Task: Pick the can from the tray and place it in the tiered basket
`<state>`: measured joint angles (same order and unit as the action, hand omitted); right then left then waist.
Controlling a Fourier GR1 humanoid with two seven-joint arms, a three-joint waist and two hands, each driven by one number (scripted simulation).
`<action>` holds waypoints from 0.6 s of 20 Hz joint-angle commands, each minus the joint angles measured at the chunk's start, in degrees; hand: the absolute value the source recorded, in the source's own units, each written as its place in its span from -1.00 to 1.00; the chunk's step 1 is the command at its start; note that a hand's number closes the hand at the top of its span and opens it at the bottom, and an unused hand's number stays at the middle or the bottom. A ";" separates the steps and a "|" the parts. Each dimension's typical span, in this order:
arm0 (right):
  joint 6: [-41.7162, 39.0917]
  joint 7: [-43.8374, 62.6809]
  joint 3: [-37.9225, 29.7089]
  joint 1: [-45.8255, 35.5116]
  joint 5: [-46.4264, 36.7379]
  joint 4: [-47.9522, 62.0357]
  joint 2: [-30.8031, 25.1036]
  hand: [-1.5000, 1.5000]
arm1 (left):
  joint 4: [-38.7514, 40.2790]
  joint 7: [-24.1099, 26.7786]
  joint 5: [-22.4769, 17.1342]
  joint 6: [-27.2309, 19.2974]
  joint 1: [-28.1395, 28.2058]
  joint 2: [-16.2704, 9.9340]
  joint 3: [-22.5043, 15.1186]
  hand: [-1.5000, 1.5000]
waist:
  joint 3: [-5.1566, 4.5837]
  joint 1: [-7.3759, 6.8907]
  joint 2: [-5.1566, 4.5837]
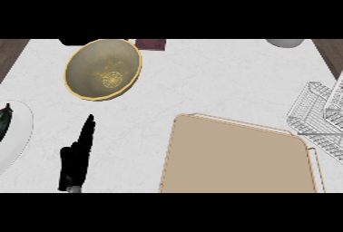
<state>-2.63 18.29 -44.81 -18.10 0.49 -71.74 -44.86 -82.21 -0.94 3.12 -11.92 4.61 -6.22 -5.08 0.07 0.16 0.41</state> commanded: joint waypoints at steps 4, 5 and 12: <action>4.86 -1.11 -13.40 6.43 0.42 4.75 -6.31 -1.00 | 0.70 0.09 -1.32 0.94 2.00 -0.03 0.91 0.00 | -0.06 1.04 -0.26; 2.54 1.08 -16.06 6.57 2.39 7.14 -9.90 -1.00 | -2.46 -1.88 -0.80 1.25 2.70 -1.86 1.09 0.00 | -0.03 0.86 -0.16; -12.35 -3.79 -33.60 20.88 10.32 18.81 -17.80 -1.00 | -2.09 -2.17 -0.99 0.33 3.79 -0.61 1.37 0.00 | 0.03 2.28 0.02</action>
<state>-8.30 16.36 -70.19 -3.50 7.46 -59.63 -57.95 -84.14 -1.57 2.72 -12.19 6.78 -6.63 -3.83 0.18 2.09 0.57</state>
